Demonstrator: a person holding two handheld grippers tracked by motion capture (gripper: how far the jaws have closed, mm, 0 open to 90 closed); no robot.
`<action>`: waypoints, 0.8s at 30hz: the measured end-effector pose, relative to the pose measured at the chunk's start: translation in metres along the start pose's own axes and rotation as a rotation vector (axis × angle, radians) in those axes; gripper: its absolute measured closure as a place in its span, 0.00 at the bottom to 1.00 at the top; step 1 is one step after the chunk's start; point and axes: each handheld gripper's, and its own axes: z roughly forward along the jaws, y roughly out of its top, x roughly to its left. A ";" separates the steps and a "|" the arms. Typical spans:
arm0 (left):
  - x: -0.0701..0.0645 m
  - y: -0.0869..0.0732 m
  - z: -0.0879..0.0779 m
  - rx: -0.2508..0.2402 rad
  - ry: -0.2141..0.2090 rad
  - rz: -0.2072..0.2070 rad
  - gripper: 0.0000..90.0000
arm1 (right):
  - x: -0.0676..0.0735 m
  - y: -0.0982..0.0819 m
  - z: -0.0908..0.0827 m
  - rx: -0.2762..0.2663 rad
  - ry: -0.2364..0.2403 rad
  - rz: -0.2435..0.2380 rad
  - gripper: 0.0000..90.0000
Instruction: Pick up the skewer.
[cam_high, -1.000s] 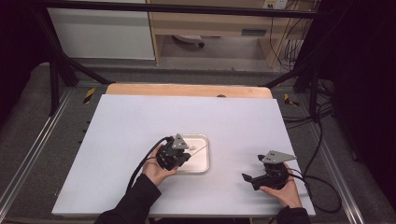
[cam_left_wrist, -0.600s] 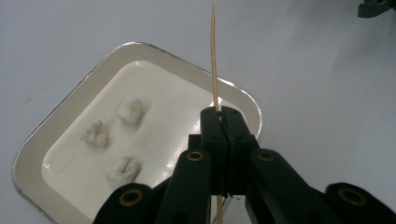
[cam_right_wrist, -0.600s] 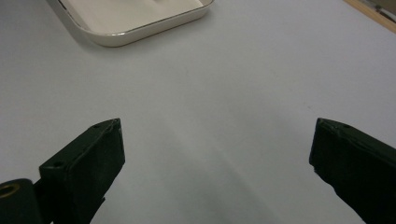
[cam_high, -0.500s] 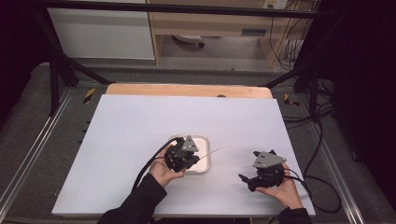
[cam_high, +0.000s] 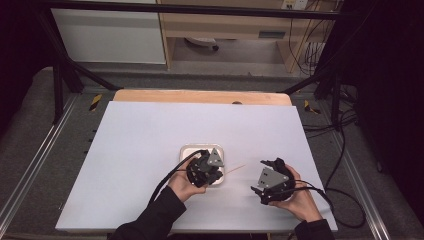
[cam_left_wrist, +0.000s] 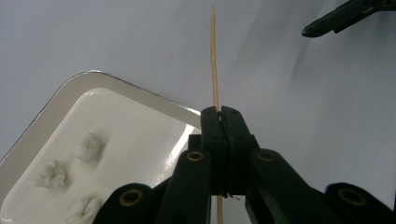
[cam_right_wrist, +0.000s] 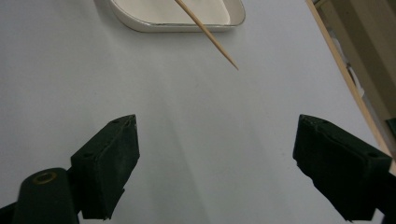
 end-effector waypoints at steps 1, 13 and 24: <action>-0.001 0.001 0.000 0.001 -0.002 0.005 0.99 | 0.000 0.000 0.000 0.000 0.000 0.000 0.17; -0.016 0.021 0.007 0.026 -0.025 0.061 0.99 | 0.009 0.015 0.006 -0.009 -0.018 -0.291 0.41; -0.024 0.033 0.016 0.065 -0.038 0.095 0.99 | 0.016 0.019 0.009 0.015 -0.033 -0.507 0.64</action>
